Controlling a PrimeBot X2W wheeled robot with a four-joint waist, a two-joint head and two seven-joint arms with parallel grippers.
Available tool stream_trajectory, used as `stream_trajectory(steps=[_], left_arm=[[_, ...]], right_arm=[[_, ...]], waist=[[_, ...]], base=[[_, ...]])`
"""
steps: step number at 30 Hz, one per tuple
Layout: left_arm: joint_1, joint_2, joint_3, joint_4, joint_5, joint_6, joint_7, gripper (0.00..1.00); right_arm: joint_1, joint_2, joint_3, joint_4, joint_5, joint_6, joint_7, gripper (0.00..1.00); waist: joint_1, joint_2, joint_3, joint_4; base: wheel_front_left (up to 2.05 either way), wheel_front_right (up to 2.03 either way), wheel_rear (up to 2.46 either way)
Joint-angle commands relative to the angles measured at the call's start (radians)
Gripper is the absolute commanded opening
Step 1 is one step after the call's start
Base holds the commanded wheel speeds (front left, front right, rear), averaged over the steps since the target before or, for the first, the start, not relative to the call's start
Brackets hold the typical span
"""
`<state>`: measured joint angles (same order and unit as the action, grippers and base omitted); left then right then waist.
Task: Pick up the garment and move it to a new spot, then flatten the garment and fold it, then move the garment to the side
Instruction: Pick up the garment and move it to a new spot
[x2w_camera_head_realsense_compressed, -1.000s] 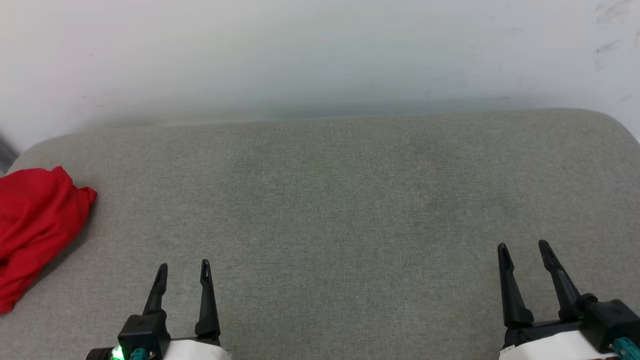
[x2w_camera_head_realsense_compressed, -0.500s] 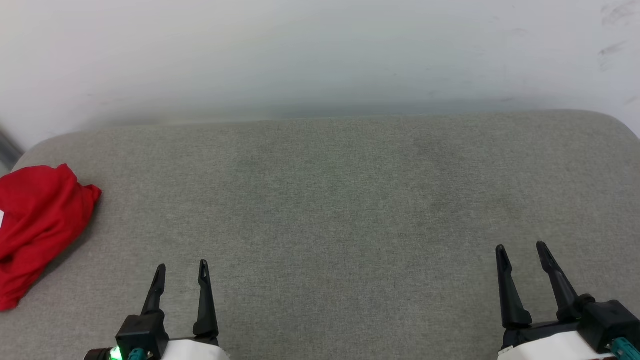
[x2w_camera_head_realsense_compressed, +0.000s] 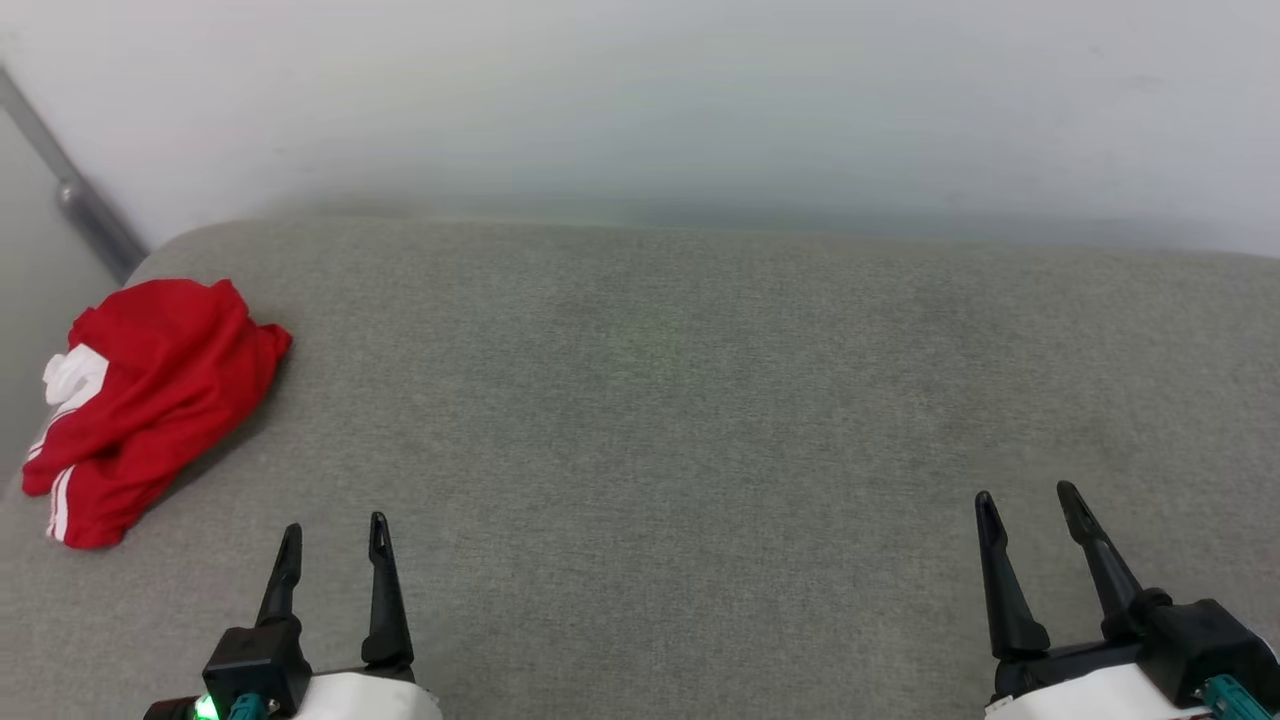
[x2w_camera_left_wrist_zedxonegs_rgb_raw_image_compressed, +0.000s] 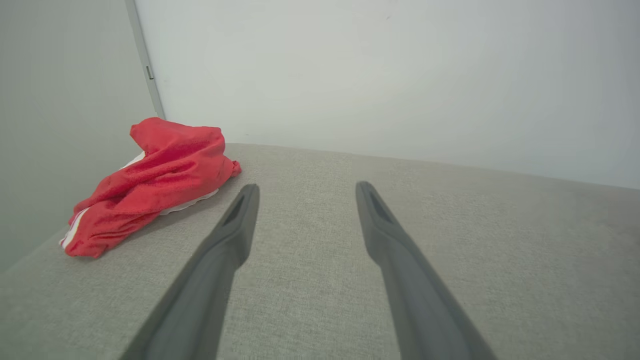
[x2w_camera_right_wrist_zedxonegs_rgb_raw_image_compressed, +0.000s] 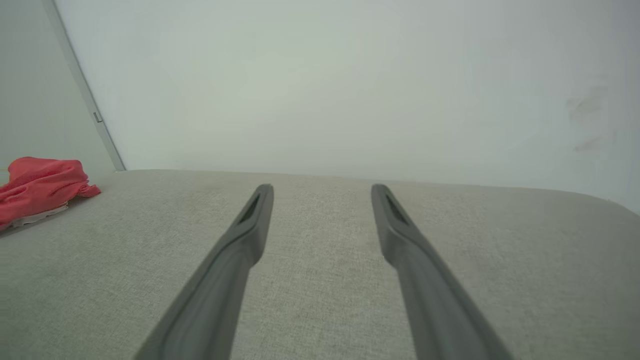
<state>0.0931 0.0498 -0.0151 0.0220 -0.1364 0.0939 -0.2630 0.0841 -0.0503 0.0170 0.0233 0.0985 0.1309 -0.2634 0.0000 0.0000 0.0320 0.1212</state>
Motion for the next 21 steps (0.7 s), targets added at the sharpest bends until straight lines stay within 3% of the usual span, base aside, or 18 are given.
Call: stream_trajectory(steps=[1,21], left_arm=[[-0.005,0.001,0.008,-0.004,-0.003,0.003,-0.003,1.0],[0.021,0.001,0.017,-0.028,-0.024,0.043,-0.003,1.0]], right_arm=[[0.006,0.0,0.004,-0.005,-0.004,0.0,-0.002,1.0],[0.022,0.0,0.027,-0.004,-0.017,0.0,-0.002,1.0]], waist=[[0.0,0.0,0.003,0.033],[0.0,0.0,0.002,0.286]], base=[[0.0,0.0,0.0],[0.0,0.0,0.0]])
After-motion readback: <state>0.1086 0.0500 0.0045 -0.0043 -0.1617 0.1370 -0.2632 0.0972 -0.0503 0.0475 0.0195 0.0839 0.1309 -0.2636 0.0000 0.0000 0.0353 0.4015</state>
